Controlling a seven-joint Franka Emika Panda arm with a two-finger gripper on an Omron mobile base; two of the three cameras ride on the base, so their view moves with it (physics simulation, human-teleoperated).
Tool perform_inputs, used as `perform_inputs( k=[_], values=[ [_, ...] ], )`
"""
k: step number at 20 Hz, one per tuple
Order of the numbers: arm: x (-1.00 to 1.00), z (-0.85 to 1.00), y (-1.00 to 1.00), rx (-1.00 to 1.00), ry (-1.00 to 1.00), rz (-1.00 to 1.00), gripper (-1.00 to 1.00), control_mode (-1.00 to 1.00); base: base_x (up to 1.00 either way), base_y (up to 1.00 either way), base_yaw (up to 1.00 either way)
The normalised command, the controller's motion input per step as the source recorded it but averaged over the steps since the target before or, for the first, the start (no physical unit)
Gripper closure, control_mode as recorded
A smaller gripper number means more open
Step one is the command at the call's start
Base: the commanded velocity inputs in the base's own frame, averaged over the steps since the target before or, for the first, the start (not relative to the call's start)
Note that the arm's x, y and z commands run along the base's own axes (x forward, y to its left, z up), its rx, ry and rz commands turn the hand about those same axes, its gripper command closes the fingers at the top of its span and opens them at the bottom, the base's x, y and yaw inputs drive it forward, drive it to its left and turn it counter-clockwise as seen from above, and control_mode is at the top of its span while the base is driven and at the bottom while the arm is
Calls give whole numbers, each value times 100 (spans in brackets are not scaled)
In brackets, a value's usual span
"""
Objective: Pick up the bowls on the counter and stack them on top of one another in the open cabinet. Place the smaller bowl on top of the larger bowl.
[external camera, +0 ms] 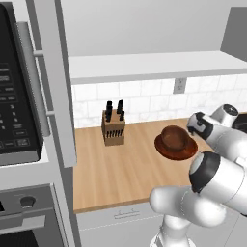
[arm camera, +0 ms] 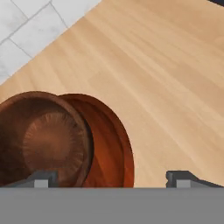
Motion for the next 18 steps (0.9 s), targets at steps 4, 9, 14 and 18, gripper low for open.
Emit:
perform_inputs(
  k=[4, 9, 14, 18],
  values=[
    [-41, -31, 9, 0, 9, -3, -100, -100, 0, 0, 0],
    [0, -38, 23, 0, 1, 0, -100, -100, 0, 0, 0],
    [-10, -36, 2, 0, 9, 0, -100, -100, 0, 0, 0],
    [1, -5, 3, 0, 2, 0, -100, -100, 0, 0, 0]
  ],
)
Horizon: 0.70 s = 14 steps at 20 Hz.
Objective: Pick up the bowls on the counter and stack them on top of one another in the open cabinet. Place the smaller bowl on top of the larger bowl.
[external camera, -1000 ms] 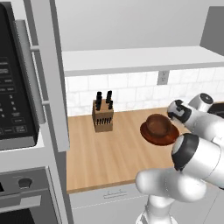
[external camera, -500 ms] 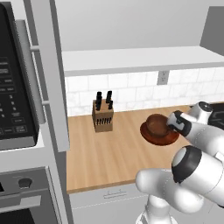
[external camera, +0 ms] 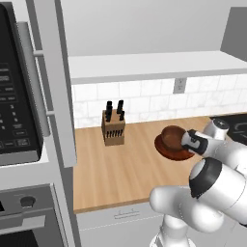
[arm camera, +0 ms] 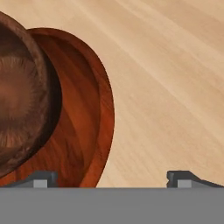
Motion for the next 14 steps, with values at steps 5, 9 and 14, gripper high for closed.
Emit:
perform_inputs(
  k=[5, 9, 14],
  values=[
    [12, -11, 8, 0, 0, 0, -100, -100, 0, 0, 0],
    [9, -26, 13, 0, 1, 0, -100, -100, 0, 0, 0],
    [11, -23, 12, 0, 0, 0, -100, -100, 0, 0, 0]
  ],
)
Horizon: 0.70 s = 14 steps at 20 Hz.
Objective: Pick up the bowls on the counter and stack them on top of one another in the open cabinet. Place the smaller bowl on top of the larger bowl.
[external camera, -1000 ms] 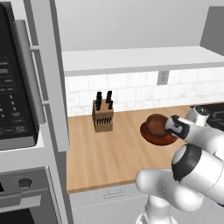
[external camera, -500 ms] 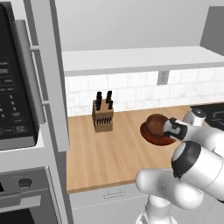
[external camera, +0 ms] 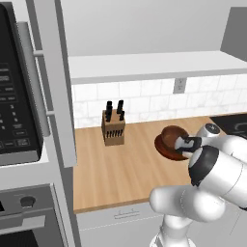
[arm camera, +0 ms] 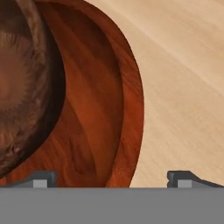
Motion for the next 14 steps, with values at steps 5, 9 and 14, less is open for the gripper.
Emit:
perform_inputs(
  k=[5, 9, 14],
  values=[
    [13, -14, 12, 0, 0, 0, 100, -100, 0, 0, 0],
    [2, -3, 0, 0, 0, 0, 100, -100, 0, 0, 0],
    [0, 2, 0, 0, -2, 0, 100, -100, 0, 0, 0]
  ],
)
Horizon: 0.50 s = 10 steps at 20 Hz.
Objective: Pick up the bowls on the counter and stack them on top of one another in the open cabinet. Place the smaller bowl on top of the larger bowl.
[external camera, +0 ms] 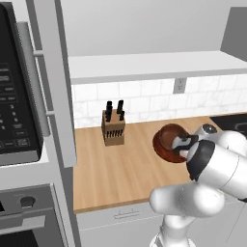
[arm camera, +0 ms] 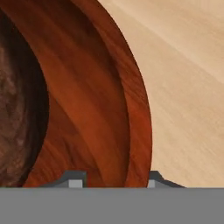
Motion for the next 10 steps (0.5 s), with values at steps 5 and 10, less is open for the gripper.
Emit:
perform_inputs(
  k=[5, 10],
  values=[
    [-35, 61, -2, 0, -26, 0, 100, -100, 0, 0, 0],
    [-57, 99, -1, 0, -36, 0, 100, -100, 0, 0, 0]
  ],
)
